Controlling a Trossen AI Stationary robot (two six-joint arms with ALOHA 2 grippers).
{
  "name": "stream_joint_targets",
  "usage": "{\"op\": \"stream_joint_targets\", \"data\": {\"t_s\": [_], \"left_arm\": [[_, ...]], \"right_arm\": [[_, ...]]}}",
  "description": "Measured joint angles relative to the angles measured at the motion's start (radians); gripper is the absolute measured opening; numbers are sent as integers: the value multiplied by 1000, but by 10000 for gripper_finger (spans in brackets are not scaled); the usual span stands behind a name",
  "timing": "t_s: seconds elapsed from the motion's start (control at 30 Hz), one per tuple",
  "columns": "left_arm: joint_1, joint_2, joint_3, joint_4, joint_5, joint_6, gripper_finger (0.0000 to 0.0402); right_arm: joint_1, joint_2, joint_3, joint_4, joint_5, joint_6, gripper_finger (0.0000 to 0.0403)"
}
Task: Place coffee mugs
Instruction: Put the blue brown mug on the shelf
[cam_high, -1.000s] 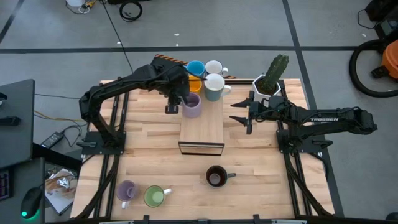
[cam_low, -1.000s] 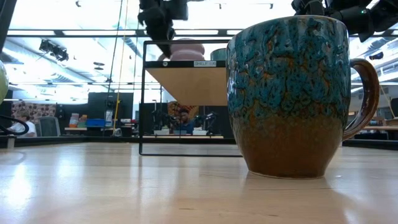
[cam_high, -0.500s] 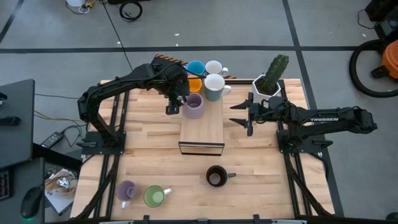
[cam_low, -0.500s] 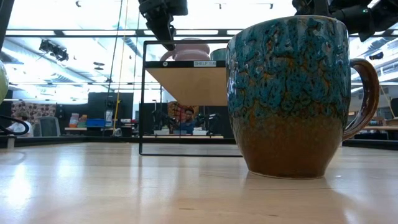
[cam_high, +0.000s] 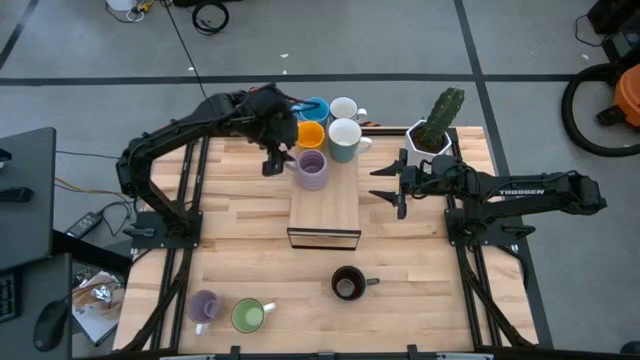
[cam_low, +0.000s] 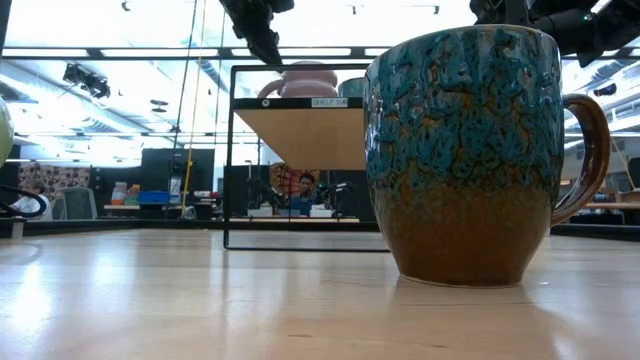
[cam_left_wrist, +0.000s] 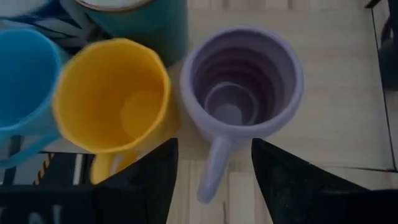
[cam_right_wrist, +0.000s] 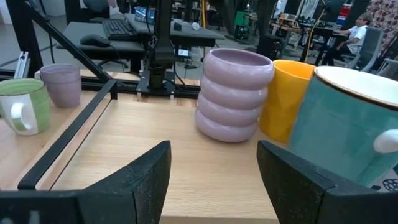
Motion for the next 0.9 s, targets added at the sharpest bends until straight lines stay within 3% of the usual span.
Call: {"op": "stream_joint_targets", "data": {"t_s": [0.47, 0.73, 0.9], "left_arm": [[50, -34, -2, -13, 9, -6, 205], [54, -113, -4, 184, 10, -11, 205], [30, -151, -138, 317, 11, -11, 205]], "right_arm": [[0, 0, 0, -5, 0, 7, 244], [0, 0, 0, 3, 1, 7, 244], [0, 0, 0, -1, 2, 11, 244]]}}
